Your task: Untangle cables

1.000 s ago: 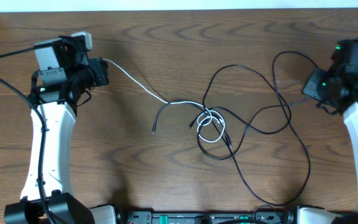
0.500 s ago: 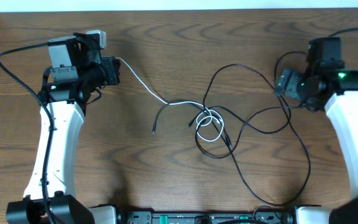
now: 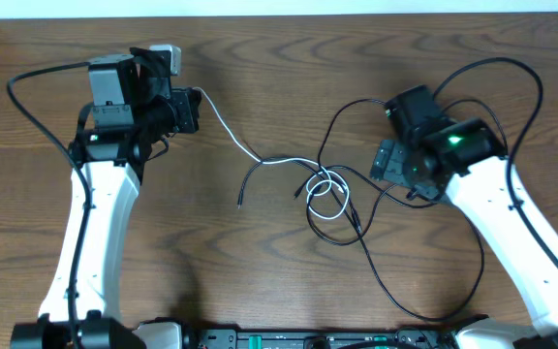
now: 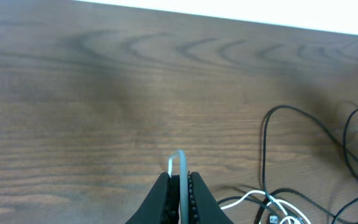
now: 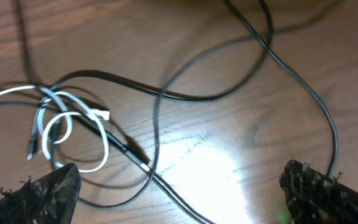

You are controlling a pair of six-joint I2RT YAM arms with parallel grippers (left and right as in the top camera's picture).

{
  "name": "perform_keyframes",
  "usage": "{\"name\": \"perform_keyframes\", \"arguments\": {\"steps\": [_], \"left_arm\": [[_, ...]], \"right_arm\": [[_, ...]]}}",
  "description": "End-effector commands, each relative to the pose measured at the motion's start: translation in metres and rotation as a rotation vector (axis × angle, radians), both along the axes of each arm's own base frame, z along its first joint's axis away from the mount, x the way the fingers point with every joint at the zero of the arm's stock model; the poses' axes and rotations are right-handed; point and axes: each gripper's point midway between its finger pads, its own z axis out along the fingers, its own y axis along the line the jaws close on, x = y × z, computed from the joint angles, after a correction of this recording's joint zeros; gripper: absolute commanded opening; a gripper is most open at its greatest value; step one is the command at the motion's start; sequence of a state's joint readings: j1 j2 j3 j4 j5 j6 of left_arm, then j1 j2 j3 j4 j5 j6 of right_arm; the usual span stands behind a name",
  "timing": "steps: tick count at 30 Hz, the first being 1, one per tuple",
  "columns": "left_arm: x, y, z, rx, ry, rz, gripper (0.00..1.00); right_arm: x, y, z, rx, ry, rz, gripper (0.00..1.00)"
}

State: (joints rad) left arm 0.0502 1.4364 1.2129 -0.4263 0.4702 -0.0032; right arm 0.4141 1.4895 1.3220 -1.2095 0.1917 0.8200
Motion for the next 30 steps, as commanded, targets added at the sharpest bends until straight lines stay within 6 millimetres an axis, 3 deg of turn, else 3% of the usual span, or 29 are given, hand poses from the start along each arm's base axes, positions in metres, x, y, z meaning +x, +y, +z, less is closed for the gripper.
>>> {"name": "perform_keyframes", "arguments": {"steps": [1,8,14,18,25,30], "left_arm": [[-0.01,-0.004,0.028,-0.009,-0.069,-0.013,0.08],[-0.029,-0.005,0.065,-0.004,-0.162,-0.013,0.08],[-0.037,-0.006,0.066,-0.007,-0.149,-0.017,0.08],[-0.04,-0.013,0.068,-0.034,-0.151,-0.053,0.08],[-0.042,-0.016,0.07,-0.045,-0.154,-0.067,0.08],[-0.045,-0.018,0.074,-0.054,-0.165,-0.079,0.08]], "right_arm": [[0.001,-0.011,-0.01,-0.084,-0.035,-0.199,0.99],[-0.007,-0.005,-0.051,-0.067,-0.07,-0.407,0.99],[-0.006,0.01,-0.093,0.046,-0.101,-0.494,0.99],[-0.007,0.008,-0.11,0.076,-0.135,-0.574,0.99],[-0.001,0.0,-0.115,0.073,-0.207,-0.641,0.99],[0.008,-0.003,-0.113,0.083,-0.243,-0.661,0.92]]}}
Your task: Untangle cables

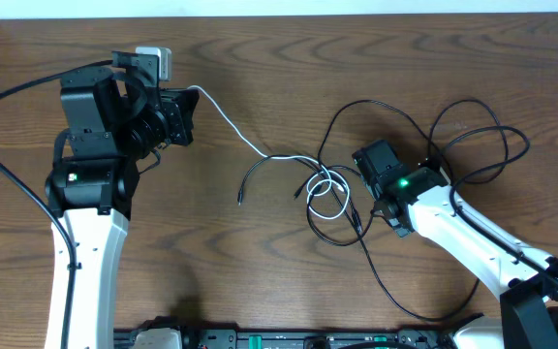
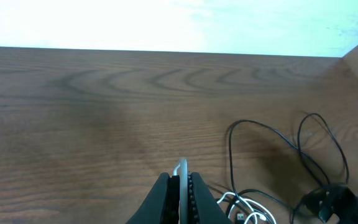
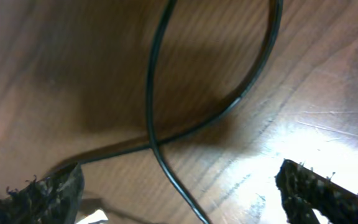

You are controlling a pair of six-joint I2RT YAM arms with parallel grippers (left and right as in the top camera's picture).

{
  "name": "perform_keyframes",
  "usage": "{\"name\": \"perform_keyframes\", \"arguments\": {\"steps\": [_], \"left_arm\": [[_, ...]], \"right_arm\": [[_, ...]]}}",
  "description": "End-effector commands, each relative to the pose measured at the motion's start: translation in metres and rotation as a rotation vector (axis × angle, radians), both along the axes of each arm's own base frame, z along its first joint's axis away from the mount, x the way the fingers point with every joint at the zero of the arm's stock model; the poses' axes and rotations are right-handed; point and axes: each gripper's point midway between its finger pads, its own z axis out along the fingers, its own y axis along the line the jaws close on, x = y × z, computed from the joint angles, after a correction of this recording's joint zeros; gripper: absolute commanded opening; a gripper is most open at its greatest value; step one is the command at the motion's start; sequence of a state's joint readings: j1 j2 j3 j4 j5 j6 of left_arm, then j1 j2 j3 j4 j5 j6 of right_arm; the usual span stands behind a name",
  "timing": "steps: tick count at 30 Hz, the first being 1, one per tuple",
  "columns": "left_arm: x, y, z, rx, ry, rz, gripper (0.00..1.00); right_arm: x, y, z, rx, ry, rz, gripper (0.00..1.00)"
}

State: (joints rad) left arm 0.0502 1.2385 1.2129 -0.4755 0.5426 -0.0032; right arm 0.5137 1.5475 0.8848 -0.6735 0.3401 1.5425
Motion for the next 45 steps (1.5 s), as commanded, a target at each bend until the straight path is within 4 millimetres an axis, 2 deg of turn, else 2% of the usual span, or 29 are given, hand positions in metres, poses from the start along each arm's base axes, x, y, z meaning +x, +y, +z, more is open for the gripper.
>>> {"name": "perform_keyframes", "arguments": {"steps": [1,5,13,22,34,45], "left_arm": [[-0.006,-0.005,0.008,-0.015,-0.019,-0.022,0.08],[-0.01,-0.005,0.014,-0.013,-0.038,-0.023,0.08],[-0.018,-0.005,0.03,-0.01,-0.086,-0.023,0.08],[-0.019,-0.005,0.032,-0.008,-0.092,-0.025,0.09],[-0.023,-0.008,0.036,-0.014,-0.105,-0.039,0.08],[-0.029,-0.009,0.041,-0.018,-0.112,-0.045,0.08]], "right_arm": [[0.007,-0.01,-0.001,-0.03,-0.039,-0.056,0.91],[0.015,-0.01,-0.012,-0.024,-0.041,-0.069,0.91],[0.017,-0.01,-0.033,-0.018,0.001,-0.08,0.94],[0.012,-0.008,-0.048,-0.007,0.046,-0.097,0.94],[0.004,-0.014,-0.056,-0.034,0.091,-0.11,0.8],[-0.001,-0.027,-0.057,-0.051,0.118,-0.141,0.77]]}}
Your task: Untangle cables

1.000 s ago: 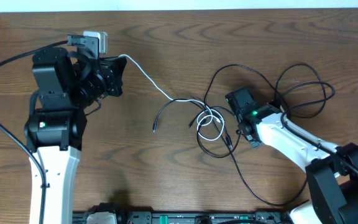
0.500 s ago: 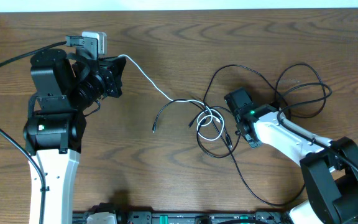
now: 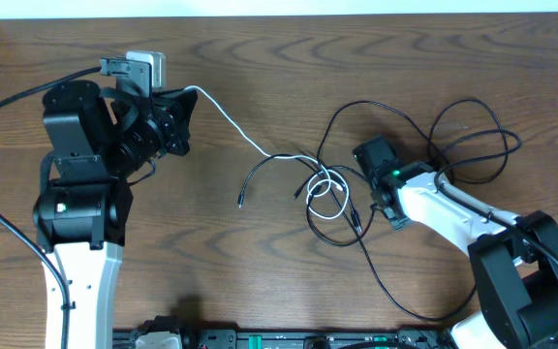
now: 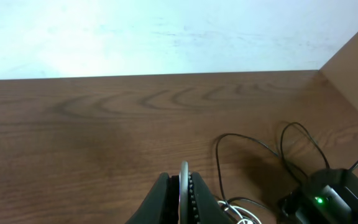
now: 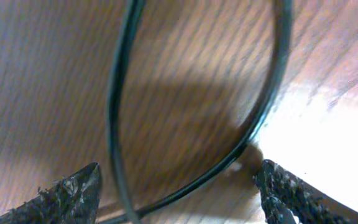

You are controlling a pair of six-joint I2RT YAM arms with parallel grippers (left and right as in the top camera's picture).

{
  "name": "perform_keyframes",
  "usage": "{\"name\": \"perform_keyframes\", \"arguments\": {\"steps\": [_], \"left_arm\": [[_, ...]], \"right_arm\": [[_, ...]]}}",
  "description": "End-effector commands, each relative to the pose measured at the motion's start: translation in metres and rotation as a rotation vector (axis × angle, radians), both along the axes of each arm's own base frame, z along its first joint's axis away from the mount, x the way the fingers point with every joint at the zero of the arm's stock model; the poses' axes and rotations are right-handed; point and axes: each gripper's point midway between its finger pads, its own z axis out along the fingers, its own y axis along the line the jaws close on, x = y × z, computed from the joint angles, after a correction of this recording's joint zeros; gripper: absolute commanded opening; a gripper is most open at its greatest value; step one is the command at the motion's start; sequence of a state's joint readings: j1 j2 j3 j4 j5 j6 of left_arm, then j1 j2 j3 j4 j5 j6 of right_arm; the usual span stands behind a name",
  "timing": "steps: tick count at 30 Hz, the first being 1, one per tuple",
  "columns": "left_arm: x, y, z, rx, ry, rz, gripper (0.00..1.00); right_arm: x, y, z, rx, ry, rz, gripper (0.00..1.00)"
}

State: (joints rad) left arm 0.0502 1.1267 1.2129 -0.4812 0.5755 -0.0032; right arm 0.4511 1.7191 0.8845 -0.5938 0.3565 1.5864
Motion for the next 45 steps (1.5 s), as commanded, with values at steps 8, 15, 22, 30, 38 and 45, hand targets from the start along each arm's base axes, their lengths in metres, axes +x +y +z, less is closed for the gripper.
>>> {"name": "perform_keyframes", "arguments": {"steps": [8,15,22,30,38,45], "left_arm": [[-0.005,-0.004,0.003,-0.008,-0.004,-0.02,0.08],[-0.007,-0.004,0.006,-0.007,-0.013,-0.02,0.08],[-0.01,-0.004,0.009,-0.006,-0.024,-0.02,0.09],[-0.01,-0.004,0.009,-0.007,-0.023,-0.02,0.09],[-0.01,-0.004,0.008,-0.007,-0.017,-0.02,0.09],[-0.01,-0.004,0.008,-0.007,-0.017,-0.02,0.09]], "right_arm": [[-0.017,-0.014,-0.013,-0.04,0.085,-0.032,0.79],[-0.024,-0.015,-0.022,-0.048,0.13,-0.031,0.79],[-0.036,-0.008,-0.046,-0.015,0.217,-0.027,0.66],[-0.029,0.005,-0.048,0.049,0.198,-0.01,0.01],[-0.008,0.021,-0.029,0.086,0.157,0.145,0.01],[0.033,0.043,0.058,0.104,-0.012,0.359,0.01]]}}
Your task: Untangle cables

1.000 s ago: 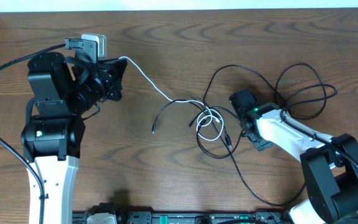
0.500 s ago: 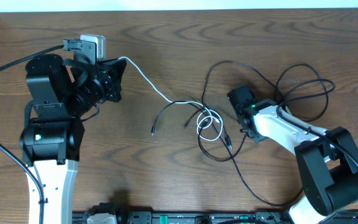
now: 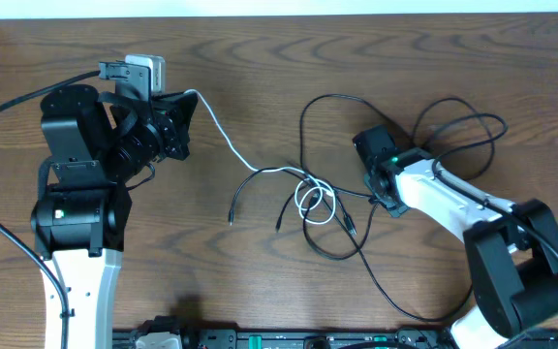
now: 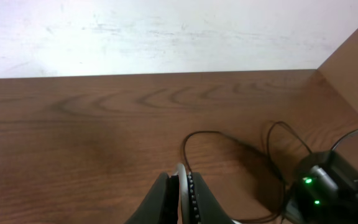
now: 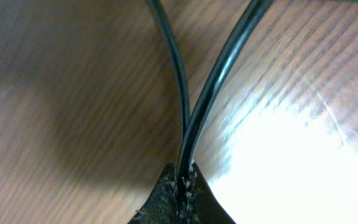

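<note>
A white cable (image 3: 223, 136) runs from my left gripper (image 3: 188, 97) down to a knot (image 3: 310, 199) at mid-table, where it coils among black cable loops. My left gripper (image 4: 180, 180) is shut on the white cable (image 4: 179, 171), held above the table at upper left. A black cable (image 3: 332, 99) loops up from the knot and round to my right gripper (image 3: 374, 184), which sits low on the wood just right of the knot. In the right wrist view that gripper (image 5: 184, 180) is shut on the black cable (image 5: 219, 68).
More black cable loops (image 3: 463, 121) lie behind the right arm, and a long strand (image 3: 395, 296) trails toward the front edge. A loose black cable end (image 3: 232, 208) lies left of the knot. The table's back edge meets a white wall (image 4: 166, 31).
My right gripper, then open around the black cable, is now shut on it. The knot and the black loop have shifted left and up. The left gripper still holds the white cable.
At first my right gripper hung open above the black loops right of the knot, the left shut on the white cable. Then the right sat low by the knot, open astride a black strand. Now it grips that strand, and the tangle has shifted left.
</note>
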You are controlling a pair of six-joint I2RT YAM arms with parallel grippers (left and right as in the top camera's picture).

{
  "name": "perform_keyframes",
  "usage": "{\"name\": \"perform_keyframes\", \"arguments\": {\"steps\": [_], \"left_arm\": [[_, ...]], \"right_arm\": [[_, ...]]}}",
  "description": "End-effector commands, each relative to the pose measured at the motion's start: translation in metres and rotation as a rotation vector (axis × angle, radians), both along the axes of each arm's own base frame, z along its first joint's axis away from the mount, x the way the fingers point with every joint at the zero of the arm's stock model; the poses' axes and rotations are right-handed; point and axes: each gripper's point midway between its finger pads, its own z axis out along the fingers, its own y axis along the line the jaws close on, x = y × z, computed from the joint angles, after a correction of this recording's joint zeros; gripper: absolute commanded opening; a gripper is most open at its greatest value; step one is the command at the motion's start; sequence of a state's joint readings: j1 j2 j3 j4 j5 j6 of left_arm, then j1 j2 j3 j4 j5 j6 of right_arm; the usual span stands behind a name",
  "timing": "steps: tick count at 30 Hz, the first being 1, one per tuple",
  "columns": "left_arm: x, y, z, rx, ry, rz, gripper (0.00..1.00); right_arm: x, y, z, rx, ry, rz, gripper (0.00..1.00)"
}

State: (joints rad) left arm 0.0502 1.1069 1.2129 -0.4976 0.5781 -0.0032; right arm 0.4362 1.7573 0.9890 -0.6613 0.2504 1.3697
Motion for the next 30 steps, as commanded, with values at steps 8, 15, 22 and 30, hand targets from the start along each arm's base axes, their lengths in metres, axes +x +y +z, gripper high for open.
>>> {"name": "perform_keyframes", "arguments": {"steps": [8,15,22,30], "left_arm": [[-0.004,-0.003,0.004,-0.005,-0.013,-0.017,0.09],[-0.005,-0.003,0.0,0.007,0.001,-0.023,0.09],[-0.006,-0.003,-0.003,0.022,0.003,-0.027,0.09],[-0.006,0.0,-0.005,0.034,0.011,-0.012,0.09]], "right_arm": [[0.031,0.028,0.176,0.082,-0.309,0.369,0.01],[0.029,0.008,0.257,0.024,-0.452,0.458,0.01],[0.019,-0.07,0.329,-0.161,-0.496,0.363,0.01],[-0.024,-0.169,0.409,-0.33,-0.541,0.168,0.01]]}}
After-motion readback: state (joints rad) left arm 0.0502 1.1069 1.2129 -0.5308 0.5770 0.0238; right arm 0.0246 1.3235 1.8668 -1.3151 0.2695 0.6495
